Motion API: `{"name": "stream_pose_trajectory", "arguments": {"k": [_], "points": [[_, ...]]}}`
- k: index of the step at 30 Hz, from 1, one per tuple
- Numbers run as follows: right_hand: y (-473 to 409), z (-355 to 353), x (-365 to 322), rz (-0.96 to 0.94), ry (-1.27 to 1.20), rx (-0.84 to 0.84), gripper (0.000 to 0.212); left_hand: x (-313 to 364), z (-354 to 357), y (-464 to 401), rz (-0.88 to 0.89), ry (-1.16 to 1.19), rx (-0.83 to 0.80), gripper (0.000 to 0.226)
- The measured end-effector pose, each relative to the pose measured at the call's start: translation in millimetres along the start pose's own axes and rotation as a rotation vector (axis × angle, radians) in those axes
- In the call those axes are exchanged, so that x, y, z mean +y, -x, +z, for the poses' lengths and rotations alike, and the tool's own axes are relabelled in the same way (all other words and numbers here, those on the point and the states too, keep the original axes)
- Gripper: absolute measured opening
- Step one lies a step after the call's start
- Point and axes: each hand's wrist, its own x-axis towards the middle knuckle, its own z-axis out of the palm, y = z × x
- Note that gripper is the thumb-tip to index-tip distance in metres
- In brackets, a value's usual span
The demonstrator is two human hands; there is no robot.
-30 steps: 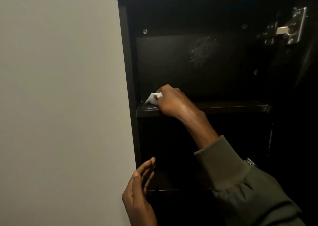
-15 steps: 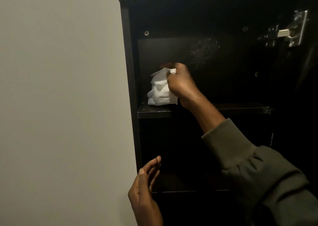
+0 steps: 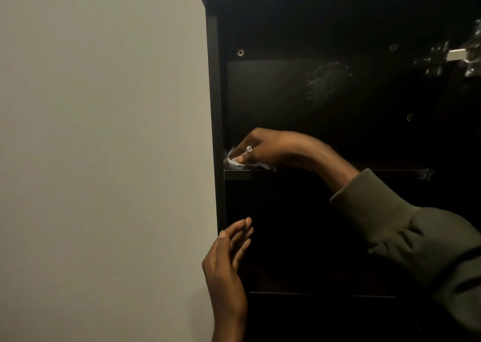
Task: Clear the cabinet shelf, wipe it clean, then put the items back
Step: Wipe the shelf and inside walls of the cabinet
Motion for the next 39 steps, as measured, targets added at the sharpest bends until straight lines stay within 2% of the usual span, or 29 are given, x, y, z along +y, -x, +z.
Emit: {"name": "stream_pose_trajectory", "arguments": {"k": [8,9,11,13,14,17,21,27,30,32,33,35,37,39], "points": [[4,-2,16,-0.165,-0.115,0.112,0.022,39,14,-32,0.226,-0.021,-0.029,0.041],[5,-3,18,-0.174,-0.145,0.165,0.021,47,16,-36,0.269,-0.020,-0.041,0.042],[5,-3,21,-0.188,-0.122,0.373,0.021,66,21,-48,0.370,-0.030,-0.052,0.043],[1,1,25,-0.204,0.025,0.546,0.024,85,25,-64,0.480,-0.076,-0.032,0.041],[-1,3,25,-0.211,0.102,0.572,0.026,94,26,-73,0.528,-0.114,-0.009,0.041],[-13,13,25,-0.137,0.243,0.490,0.034,111,31,-96,0.612,-0.261,0.102,0.033],[-16,14,13,-0.030,0.205,0.332,0.033,113,36,-126,0.648,-0.500,0.195,0.024],[-12,24,4,-0.112,0.123,0.352,0.028,114,39,-155,0.629,-0.686,0.126,0.044],[7,14,3,-0.155,0.090,0.260,0.025,113,46,-155,0.686,-0.755,0.036,0.044],[22,1,5,-0.197,-0.015,0.220,0.020,110,52,-153,0.683,-0.760,-0.011,0.048],[28,-5,7,-0.212,-0.078,0.245,0.018,108,54,-154,0.670,-0.748,-0.030,0.050],[38,-17,16,-0.199,-0.080,0.399,0.018,105,57,-154,0.643,-0.699,-0.058,0.052],[43,-20,30,-0.076,0.065,0.569,0.020,99,59,-157,0.653,-0.647,-0.063,0.052],[44,-17,40,0.086,0.212,0.589,0.022,96,63,-162,0.669,-0.610,-0.053,0.052]]}}
